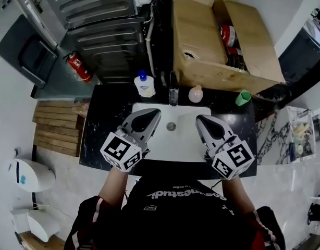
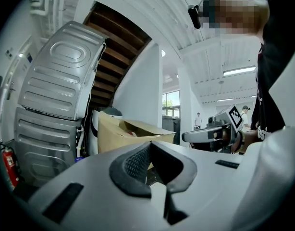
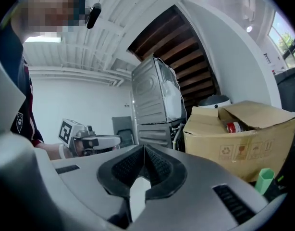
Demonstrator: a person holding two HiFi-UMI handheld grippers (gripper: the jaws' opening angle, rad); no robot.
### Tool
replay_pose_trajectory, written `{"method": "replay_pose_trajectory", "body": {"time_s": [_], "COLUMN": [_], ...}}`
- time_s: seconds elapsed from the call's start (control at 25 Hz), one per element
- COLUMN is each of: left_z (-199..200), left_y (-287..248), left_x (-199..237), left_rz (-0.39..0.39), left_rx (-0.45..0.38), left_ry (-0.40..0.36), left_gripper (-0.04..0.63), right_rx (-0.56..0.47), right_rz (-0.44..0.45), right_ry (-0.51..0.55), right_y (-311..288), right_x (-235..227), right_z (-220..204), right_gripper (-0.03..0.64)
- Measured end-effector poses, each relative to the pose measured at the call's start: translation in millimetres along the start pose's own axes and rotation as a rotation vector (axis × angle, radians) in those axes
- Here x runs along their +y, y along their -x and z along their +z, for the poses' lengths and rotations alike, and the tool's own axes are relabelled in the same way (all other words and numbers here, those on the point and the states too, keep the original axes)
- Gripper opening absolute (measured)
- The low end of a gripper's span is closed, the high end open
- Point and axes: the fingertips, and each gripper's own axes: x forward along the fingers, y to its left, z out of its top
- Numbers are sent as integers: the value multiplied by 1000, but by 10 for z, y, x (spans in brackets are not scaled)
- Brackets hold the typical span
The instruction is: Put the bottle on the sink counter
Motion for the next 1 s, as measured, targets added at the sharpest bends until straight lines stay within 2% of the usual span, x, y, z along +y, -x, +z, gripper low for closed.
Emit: {"method": "replay_pose_trajectory", "body": {"time_s": [0.12, 0.32, 0.56, 1.0], "left_z": [49, 69, 104, 89], "left_y": [2, 32, 30, 37], "left_x": [-72, -118, -146, -163], "left_rz": [-18, -29, -29, -33], "left_rx": [-7, -17, -21, -5], "left_ry": [-23, -17, -68, -73], "left_gripper": [14, 14, 14, 14], "right_rx": [18, 25, 31, 25], "right_rz": [-10, -10, -13, -19], "right_ry": [17, 44, 60, 47], "right_y": [14, 5, -5, 14], "right_x": [38, 132, 185, 182], "right_z": [-51, -75, -72, -71], "right_gripper": [43, 43, 43, 43]}}
